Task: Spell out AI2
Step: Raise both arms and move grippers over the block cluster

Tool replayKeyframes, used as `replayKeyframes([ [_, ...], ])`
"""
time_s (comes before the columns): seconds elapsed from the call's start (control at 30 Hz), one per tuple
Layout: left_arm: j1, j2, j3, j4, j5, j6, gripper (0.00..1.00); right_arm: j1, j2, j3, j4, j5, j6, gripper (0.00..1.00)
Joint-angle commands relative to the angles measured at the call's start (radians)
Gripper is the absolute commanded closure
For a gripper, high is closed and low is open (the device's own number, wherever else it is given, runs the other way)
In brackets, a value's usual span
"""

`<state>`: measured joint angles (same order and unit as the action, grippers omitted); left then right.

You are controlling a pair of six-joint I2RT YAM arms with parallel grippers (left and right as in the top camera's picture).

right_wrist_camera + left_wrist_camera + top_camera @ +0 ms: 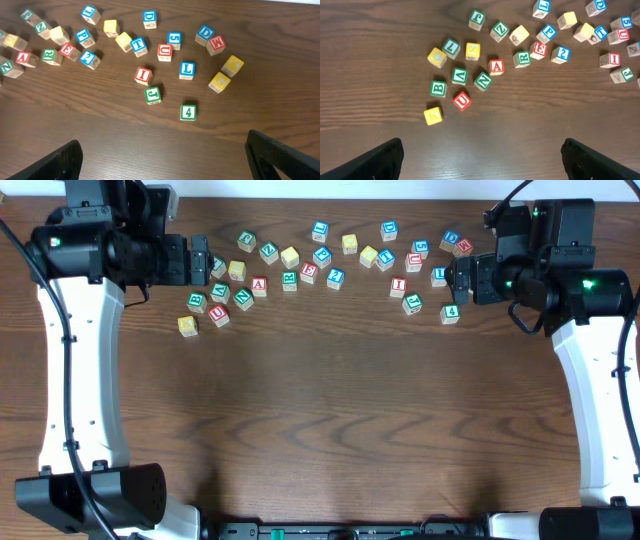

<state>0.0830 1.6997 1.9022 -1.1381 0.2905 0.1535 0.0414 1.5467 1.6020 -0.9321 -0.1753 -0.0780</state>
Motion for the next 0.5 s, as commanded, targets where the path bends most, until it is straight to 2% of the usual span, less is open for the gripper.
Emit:
replayKeyframes([
  [0.0,0.0,-0.007,0.018,-0.013,0.016,-0.018,0.0,0.0,0.003,0.023,-0.008,-0.035,-0.005,0.01],
  [0.27,-0.01,0.008,-0.002,-0.008,0.003,-0.125,0.02,0.0,0.003,0.023,-0.003,-0.045,-0.005,0.01],
  [0.47,-0.068,0.061,0.005,0.056,-0.165,-0.248,0.02,0.0,0.003,0.023,-0.003,-0.045,-0.005,0.01],
])
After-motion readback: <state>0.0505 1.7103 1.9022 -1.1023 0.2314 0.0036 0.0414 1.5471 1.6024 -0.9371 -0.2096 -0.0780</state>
